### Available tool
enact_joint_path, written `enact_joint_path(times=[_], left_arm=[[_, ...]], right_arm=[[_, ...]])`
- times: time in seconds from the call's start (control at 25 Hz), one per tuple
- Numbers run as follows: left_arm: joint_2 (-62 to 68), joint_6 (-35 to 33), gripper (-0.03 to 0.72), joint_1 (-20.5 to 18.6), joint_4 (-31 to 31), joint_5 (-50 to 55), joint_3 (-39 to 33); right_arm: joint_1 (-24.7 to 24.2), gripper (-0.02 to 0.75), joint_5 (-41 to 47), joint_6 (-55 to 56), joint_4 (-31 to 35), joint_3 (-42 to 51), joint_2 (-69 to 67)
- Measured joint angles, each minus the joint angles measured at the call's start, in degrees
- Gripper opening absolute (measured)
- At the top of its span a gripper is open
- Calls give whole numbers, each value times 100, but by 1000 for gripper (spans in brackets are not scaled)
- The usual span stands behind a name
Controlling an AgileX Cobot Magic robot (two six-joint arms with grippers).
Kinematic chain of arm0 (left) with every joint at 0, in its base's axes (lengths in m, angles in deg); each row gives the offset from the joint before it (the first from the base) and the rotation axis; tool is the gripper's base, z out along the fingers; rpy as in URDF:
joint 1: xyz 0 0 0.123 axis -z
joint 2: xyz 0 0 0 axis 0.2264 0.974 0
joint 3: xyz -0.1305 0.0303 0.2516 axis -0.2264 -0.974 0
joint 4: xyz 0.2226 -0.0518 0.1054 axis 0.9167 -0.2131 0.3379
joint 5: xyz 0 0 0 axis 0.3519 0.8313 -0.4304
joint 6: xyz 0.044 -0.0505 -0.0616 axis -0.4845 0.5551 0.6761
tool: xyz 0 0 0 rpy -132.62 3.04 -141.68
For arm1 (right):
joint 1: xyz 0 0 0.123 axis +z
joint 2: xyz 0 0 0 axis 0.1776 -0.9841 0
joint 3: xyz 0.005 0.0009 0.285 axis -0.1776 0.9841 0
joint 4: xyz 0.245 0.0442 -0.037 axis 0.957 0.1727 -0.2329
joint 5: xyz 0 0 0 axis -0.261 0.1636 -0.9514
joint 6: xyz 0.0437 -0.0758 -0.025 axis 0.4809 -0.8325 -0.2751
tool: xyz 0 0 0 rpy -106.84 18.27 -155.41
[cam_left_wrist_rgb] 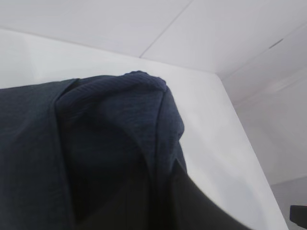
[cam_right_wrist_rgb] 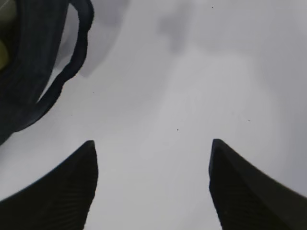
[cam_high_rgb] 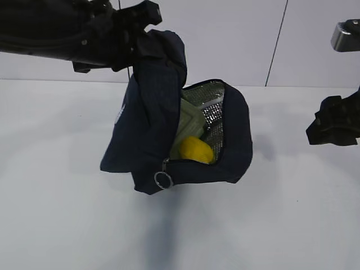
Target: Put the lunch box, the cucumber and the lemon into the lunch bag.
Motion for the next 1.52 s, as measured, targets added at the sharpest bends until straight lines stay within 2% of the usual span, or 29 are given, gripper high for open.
enact_joint_path(times=[0.24, 0.52, 0.72, 0.96, 1.16, 1.36, 1.52], left_arm=[[467, -12, 8, 85, -361, 32, 0], [990, -12, 8, 85, -491, 104, 23], [1006, -12, 8, 85, -454, 128, 32], [1006, -12, 8, 52, -171, 283, 32], [1006, -12, 8, -178, -35, 379, 32], [1006, -12, 8, -577, 65, 546, 32], [1006, -12, 13, -841, 436, 818, 32]], right_arm=[[0, 545, -41, 0, 4, 75, 0], [0, 545, -57, 0, 4, 75, 0], [0, 545, -197, 0, 51, 75, 0], [0, 545, -458, 0, 454, 75, 0], [0, 545, -535, 0, 542, 75, 0], [0, 545, -556, 0, 553, 75, 0], [0, 545, -556, 0, 666, 75, 0]])
